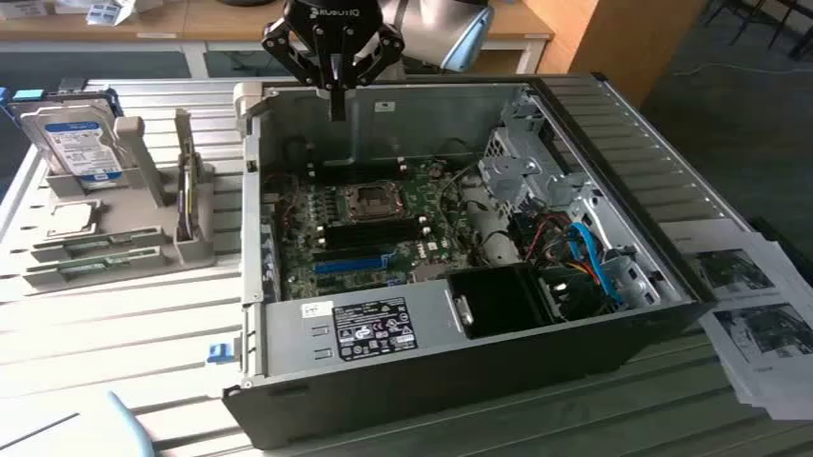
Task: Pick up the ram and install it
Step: 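Reach for the ram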
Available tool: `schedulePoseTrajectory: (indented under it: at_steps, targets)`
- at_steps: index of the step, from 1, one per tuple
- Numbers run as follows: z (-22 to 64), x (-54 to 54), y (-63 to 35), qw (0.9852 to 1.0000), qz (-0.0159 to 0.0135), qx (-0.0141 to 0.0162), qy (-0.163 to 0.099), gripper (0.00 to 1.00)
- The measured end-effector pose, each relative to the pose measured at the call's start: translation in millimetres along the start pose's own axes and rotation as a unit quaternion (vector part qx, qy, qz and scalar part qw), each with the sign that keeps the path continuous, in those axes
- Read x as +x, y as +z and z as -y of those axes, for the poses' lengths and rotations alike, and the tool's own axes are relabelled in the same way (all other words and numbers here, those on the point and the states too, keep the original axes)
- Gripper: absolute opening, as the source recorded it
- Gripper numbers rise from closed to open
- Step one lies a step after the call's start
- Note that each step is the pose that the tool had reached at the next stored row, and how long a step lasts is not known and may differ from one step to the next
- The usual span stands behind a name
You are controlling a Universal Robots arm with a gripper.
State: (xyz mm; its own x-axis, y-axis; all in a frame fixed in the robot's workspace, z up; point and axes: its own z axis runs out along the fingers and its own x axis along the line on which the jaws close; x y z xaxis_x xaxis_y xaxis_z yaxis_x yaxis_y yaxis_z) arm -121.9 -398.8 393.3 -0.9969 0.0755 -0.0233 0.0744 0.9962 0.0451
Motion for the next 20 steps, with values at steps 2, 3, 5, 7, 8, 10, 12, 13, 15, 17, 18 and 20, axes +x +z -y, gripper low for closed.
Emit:
schedulePoseTrajectory:
  at_steps: [2, 3, 5, 7, 8, 10, 12, 13, 15, 17, 18, 20]
  targets:
    - [0.0, 0.0, 0.0, 1.0000, 0.0000, 0.0000, 0.000, 0.09]
    - [0.0, 0.0, 0.0, 1.0000, 0.0000, 0.0000, 0.000, 0.09]
    - [0.0, 0.0, 0.0, 1.0000, 0.0000, 0.0000, 0.000, 0.09]
    - [0.0, 0.3, 0.0, 1.0000, 0.0000, 0.0000, 0.000, 0.09]
    - [0.0, 0.6, 0.0, 1.0000, 0.0000, 0.0001, 0.000, 0.09]
    - [0.1, 1.4, 0.0, 1.0000, 0.0000, 0.0000, 0.000, 0.09]
    - [0.2, 2.5, -0.1, 1.0000, 0.0000, 0.0000, 0.000, 0.09]
    - [0.3, 3.4, -0.1, 1.0000, 0.0000, 0.0000, 0.000, 0.09]
    - [0.4, 5.3, -0.2, 1.0000, 0.0000, 0.0000, 0.000, 0.09]
    - [0.6, 7.8, -0.2, 1.0000, 0.0000, 0.0000, 0.000, 0.09]
    - [0.7, 9.3, -0.2, 1.0000, 0.0000, 0.0000, 0.000, 0.09]
    - [0.9, 12.4, -0.3, 1.0000, 0.0000, 0.0000, 0.000, 0.09]
